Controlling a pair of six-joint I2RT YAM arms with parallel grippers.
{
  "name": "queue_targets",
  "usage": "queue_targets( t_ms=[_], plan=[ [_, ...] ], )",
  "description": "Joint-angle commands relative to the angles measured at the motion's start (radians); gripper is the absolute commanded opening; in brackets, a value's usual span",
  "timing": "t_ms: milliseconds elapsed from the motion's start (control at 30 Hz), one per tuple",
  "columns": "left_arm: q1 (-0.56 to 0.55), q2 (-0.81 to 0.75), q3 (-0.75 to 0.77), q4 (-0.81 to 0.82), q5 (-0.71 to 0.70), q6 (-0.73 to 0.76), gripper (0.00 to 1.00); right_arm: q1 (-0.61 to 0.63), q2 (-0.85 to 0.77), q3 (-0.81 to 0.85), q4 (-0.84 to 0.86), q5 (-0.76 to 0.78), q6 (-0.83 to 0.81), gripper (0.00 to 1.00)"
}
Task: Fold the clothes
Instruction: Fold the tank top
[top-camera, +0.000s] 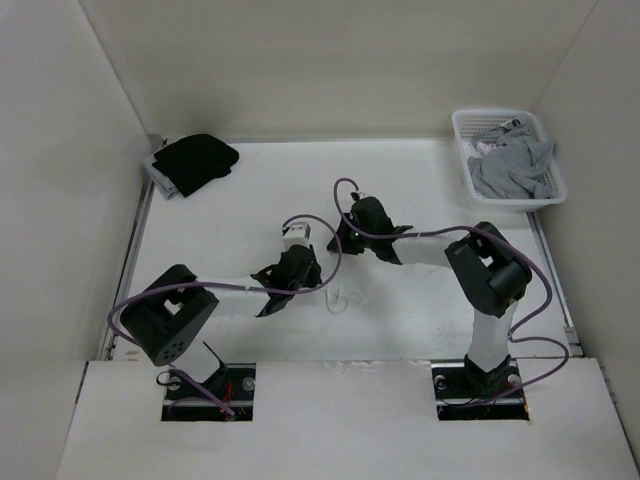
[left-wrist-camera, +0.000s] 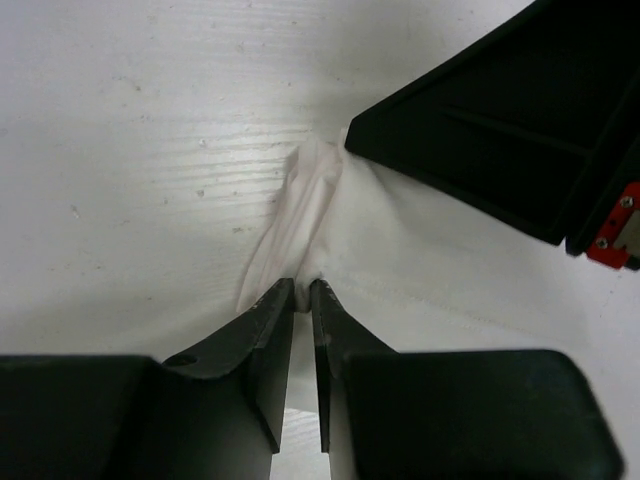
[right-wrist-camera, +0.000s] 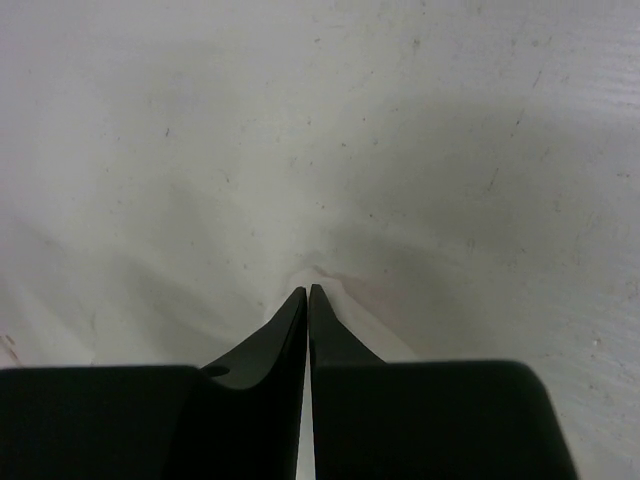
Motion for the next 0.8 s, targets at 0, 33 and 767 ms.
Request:
queue_targets(
  t_ms=[0, 33, 767],
  plan=[
    [0.02, -0.059, -0.045, 0.04, 0.018, -0.055, 0.12, -0.024, 0.033, 0.021, 0.105, -0.032, 0.004, 0.07],
    [0.025, -0.067, -0.059, 0.04, 0.026, -0.069, 0.12, -0.029, 0.044, 0.024, 0.117, -0.038, 0.005, 0.08],
    [0.189, -0.688, -0.163, -0.242, 0.032, -0.063, 0.51, -0.096, -0.654, -0.395, 0.267, 0.08, -0.064, 0.5]
  ],
)
